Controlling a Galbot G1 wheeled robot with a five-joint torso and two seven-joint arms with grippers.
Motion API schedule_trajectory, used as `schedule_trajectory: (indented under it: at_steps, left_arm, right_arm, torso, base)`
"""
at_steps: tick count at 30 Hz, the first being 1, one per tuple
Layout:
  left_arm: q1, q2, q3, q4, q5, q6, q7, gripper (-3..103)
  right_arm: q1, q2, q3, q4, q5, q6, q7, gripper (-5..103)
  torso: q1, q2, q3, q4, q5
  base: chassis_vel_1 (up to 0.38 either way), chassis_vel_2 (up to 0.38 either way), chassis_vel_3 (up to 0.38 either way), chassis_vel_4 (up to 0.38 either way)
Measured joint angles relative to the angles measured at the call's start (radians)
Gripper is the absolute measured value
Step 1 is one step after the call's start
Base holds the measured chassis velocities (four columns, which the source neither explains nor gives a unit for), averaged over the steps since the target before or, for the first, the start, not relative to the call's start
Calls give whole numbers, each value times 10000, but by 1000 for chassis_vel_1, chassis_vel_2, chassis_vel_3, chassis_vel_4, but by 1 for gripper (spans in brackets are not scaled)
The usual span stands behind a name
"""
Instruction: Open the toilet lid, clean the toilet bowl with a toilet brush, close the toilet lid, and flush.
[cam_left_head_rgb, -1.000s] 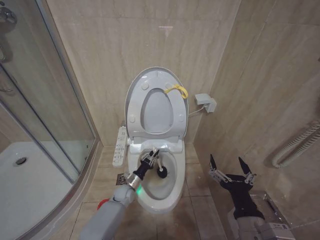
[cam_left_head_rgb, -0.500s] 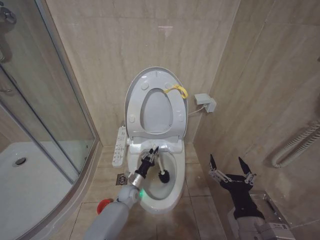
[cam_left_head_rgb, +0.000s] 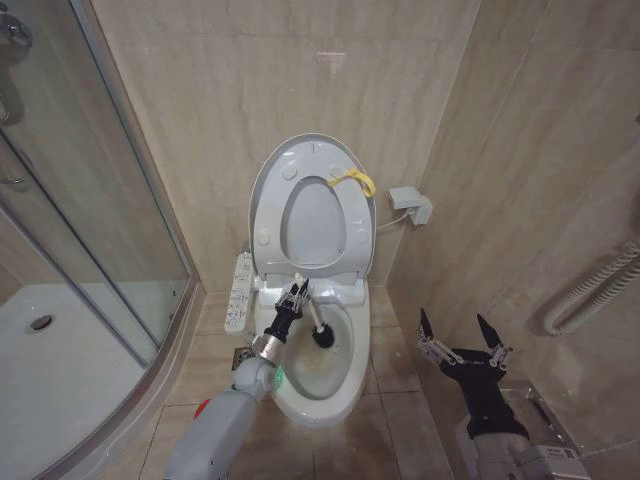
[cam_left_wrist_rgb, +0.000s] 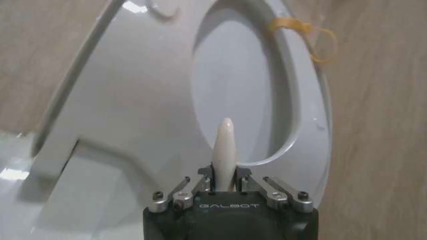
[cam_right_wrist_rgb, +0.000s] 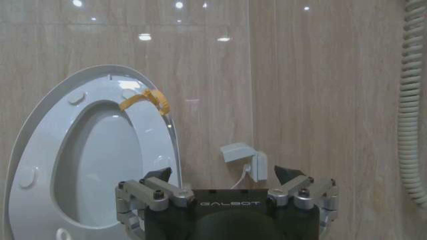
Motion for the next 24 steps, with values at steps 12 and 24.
schedule_trajectory:
  at_steps: [12, 24]
  left_arm:
    - [259, 338, -260, 459, 2424, -173, 967, 20]
    - [375, -128, -101, 610, 1076, -437, 1133, 20]
  right_arm:
    - [0, 0, 0, 0, 0, 0, 0, 100]
    - [0, 0, 0, 0, 0, 0, 0, 100]
  torso:
    - [0, 0, 0, 6, 0]
    - [0, 0, 0, 5, -1]
  base:
    - [0, 0, 0, 0]
    - [0, 0, 0, 0]
